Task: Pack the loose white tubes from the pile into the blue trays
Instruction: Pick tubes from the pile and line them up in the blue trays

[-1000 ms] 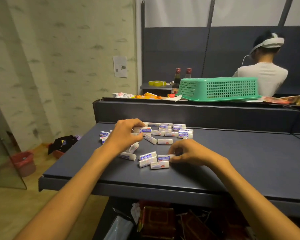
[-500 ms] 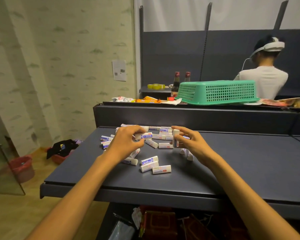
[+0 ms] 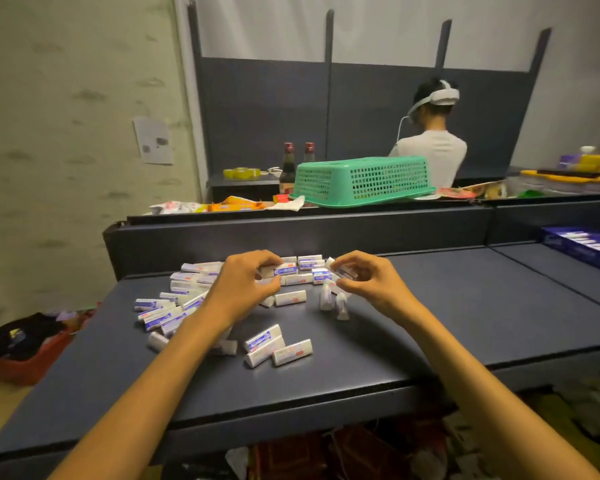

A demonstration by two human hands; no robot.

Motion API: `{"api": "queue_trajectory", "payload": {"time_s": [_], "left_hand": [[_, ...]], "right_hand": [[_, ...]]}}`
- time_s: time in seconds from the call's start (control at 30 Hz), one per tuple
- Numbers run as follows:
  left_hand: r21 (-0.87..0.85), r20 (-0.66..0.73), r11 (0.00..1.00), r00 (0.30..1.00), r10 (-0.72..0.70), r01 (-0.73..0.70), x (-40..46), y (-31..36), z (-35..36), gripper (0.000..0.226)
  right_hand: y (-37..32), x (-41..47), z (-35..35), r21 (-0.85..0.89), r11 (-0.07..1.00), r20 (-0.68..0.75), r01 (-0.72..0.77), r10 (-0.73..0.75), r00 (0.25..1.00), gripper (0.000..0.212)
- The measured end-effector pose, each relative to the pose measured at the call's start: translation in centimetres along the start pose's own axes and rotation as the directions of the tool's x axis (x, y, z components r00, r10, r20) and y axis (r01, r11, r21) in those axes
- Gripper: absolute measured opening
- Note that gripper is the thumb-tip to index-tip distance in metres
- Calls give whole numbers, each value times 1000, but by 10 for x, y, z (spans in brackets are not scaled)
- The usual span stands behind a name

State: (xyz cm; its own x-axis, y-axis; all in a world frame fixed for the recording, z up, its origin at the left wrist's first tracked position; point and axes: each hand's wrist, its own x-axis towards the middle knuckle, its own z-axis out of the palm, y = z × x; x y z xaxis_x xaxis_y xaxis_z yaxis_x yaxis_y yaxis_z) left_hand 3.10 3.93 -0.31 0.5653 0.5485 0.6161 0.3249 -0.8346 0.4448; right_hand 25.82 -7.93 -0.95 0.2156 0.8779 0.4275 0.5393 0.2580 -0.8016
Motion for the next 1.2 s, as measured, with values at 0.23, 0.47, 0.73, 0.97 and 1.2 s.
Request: {"api": "queue_trajectory", "payload": {"time_s": [0.23,0.47,0.73,0.97,1.2], "left_hand": [[-88,60,984,985,160,-155,31,50,64,27],[-173,74,941,949,307,-292,66,151,154,24],[-191,128,922,923,362,-336,87,290,275,23],[-154,159,939,930,332,-309,107,373,353,23],[-106,175,954,939,296,-280,151,409,415,26]], "right_hand": [[10,-45,-72,-203,977,-98,-62,43,994,29],[31,-113,-194,-361,924,-199,-125,55,978,28],[63,-204,-361,-424,874,-297,-237,113,948,25],[101,-241,-470,-509,820,-330,-262,96,939,27],[153,-223,-540,-523,813,-316,-257,95,944,27]]}}
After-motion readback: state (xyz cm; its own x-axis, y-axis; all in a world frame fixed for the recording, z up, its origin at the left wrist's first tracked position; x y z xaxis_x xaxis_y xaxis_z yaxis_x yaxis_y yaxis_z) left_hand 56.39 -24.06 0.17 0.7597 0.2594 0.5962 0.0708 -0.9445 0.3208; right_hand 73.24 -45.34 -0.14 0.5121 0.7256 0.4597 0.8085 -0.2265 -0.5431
